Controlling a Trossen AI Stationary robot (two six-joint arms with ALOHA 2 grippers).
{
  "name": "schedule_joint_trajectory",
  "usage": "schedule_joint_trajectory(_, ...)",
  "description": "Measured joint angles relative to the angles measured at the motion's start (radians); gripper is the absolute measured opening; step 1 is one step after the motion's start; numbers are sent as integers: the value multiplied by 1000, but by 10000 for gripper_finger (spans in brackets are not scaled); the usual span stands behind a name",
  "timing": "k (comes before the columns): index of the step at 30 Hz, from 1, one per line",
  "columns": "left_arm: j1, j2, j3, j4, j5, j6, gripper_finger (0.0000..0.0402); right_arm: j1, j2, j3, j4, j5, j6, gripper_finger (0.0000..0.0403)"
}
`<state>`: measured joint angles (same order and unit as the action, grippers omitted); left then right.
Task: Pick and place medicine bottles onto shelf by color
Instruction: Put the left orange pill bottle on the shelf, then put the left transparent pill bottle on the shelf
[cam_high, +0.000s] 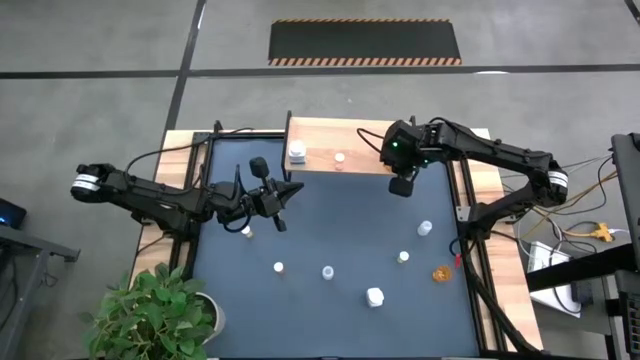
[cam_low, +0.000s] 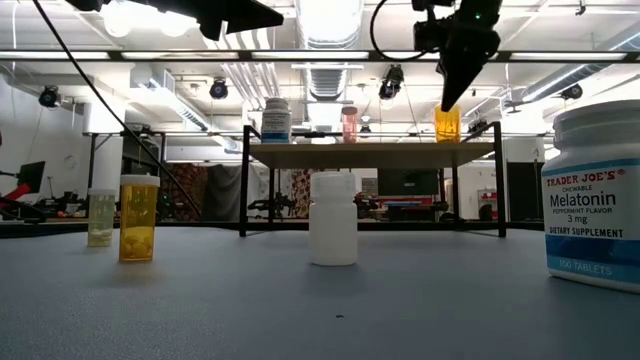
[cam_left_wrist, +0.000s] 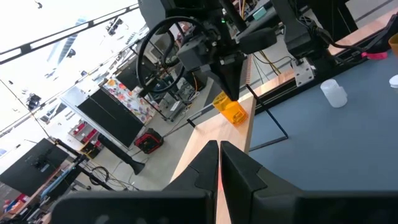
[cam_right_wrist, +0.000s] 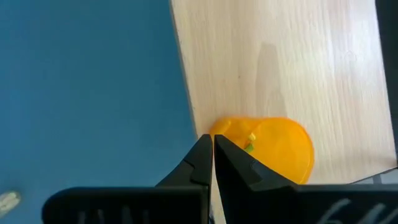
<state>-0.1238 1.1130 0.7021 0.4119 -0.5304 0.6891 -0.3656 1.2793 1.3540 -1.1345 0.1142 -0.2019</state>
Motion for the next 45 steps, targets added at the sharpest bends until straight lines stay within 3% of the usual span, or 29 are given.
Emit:
schedule_joint_trajectory(17, 0, 0, 0, 0, 0, 0, 0, 10, -7, 0, 70, 18, -19, 9)
schedule_joint_trajectory(25, 0, 0, 0, 0, 0, 0, 0, 144, -97, -24, 106, 10, 63, 9)
schedule_joint_trajectory(34, 0, 0, 0, 0, 0, -15, 0, 398, -224, -225, 402, 16, 170, 9)
schedule_joint_trajectory(45, -2, 14, -11, -9, 9, -311, 0, 536, -193, -471, 811, 17, 149, 9)
